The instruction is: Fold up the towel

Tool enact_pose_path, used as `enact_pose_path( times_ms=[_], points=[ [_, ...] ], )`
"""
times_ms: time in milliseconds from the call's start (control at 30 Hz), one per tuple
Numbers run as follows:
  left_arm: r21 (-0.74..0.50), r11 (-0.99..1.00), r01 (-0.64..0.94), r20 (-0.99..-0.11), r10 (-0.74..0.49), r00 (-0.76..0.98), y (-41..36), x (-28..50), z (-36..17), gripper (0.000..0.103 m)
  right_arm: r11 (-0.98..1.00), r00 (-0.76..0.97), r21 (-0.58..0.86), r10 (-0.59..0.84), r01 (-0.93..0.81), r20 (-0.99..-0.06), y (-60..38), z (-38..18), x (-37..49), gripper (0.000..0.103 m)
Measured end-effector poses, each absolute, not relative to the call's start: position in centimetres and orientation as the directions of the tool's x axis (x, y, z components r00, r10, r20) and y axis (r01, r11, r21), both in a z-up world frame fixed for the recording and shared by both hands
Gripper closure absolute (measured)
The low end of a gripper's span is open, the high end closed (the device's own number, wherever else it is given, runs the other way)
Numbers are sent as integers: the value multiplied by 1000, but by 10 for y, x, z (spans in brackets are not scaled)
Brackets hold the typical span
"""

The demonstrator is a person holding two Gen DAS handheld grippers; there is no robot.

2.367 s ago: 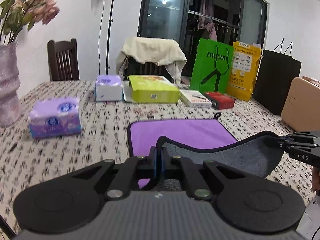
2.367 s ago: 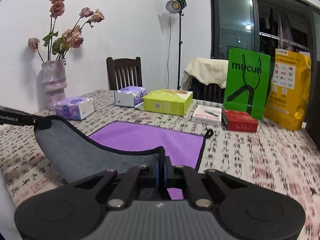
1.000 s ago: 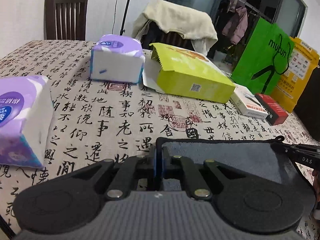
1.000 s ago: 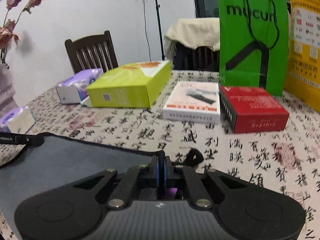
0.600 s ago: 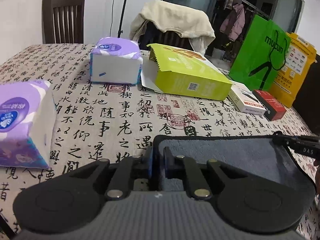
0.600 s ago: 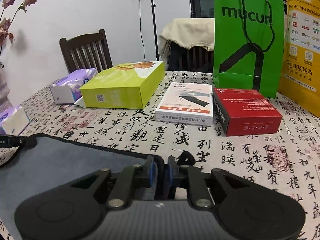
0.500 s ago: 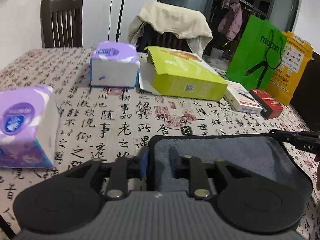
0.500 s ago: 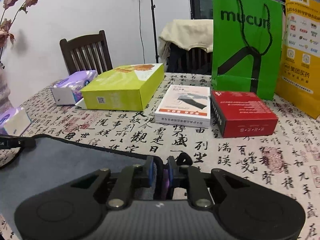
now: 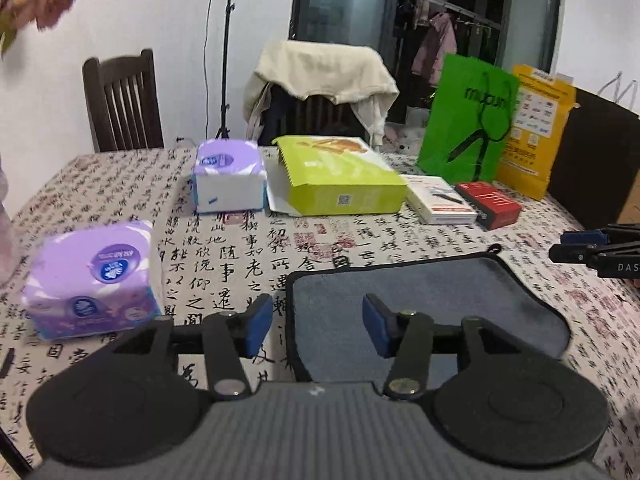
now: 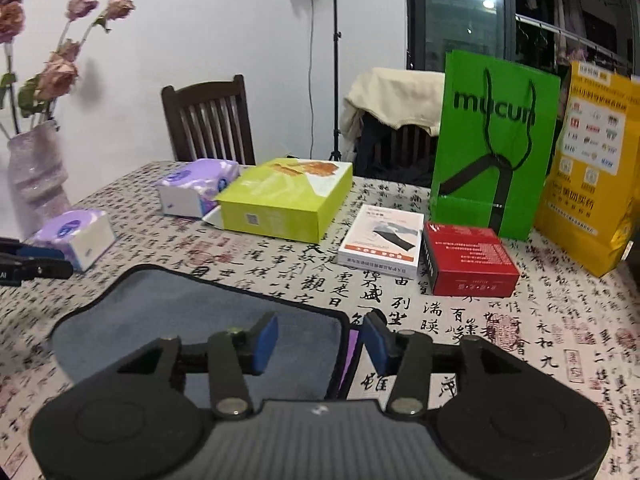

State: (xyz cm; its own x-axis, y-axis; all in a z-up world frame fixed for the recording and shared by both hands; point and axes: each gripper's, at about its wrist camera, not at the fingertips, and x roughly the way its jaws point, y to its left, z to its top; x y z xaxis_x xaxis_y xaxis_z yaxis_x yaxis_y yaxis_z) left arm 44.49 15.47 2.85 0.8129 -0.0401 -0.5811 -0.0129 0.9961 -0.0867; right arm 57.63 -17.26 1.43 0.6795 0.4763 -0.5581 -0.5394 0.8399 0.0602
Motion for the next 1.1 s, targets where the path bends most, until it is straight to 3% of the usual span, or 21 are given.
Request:
enact_pose_path(
  times_ms=[500, 1000, 1100],
  points=[
    [-55, 998, -19, -505, -12, 863, 131, 359, 58, 21, 816, 685, 52, 517, -576, -514, -189, 45, 496, 48],
    [-25, 1000, -5, -445, -7, 895, 105, 254, 56, 11, 807, 694, 89, 552, -583, -463, -213, 42, 391, 39],
    [-14, 1000, -5, -430, -1, 903, 98, 235, 56, 9, 806, 704, 62, 549, -588, -451, -216, 40, 365, 33]
  ],
)
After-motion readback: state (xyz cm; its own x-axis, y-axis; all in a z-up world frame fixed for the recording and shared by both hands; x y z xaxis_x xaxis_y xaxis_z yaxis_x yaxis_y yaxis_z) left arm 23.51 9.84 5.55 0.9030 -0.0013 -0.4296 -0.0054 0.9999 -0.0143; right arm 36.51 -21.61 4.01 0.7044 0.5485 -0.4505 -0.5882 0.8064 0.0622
